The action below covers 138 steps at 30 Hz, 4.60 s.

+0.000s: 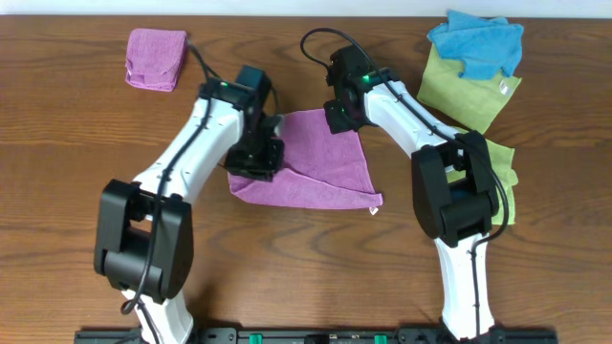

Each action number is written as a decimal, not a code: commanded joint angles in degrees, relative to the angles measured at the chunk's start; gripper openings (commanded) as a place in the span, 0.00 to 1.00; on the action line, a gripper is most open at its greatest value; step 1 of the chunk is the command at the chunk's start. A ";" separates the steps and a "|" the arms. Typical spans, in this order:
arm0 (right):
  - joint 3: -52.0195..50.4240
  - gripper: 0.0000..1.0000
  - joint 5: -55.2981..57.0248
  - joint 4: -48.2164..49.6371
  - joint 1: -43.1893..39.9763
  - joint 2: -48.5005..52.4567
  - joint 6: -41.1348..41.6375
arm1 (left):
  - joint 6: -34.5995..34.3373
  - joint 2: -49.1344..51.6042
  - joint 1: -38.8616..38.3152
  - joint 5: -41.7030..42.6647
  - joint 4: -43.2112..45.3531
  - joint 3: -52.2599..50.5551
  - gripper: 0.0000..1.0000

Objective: Fold the cloth

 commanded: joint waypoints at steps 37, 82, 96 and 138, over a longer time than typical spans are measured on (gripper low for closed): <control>22.38 0.01 -1.95 -13.88 -8.31 1.88 -1.25 | -4.20 -0.76 -15.19 -5.14 -12.61 -0.31 0.06; 37.57 0.01 -7.10 -33.22 -14.25 1.68 -8.83 | -8.76 -10.38 -15.21 -13.29 3.17 -11.87 0.76; 37.20 0.02 -6.95 -35.71 -6.03 1.75 -12.26 | -10.58 -8.63 -0.46 -20.28 26.53 -11.87 0.06; 10.47 0.01 -6.01 -9.44 2.75 4.39 -13.00 | -14.32 6.21 5.57 -23.02 34.56 -9.81 0.06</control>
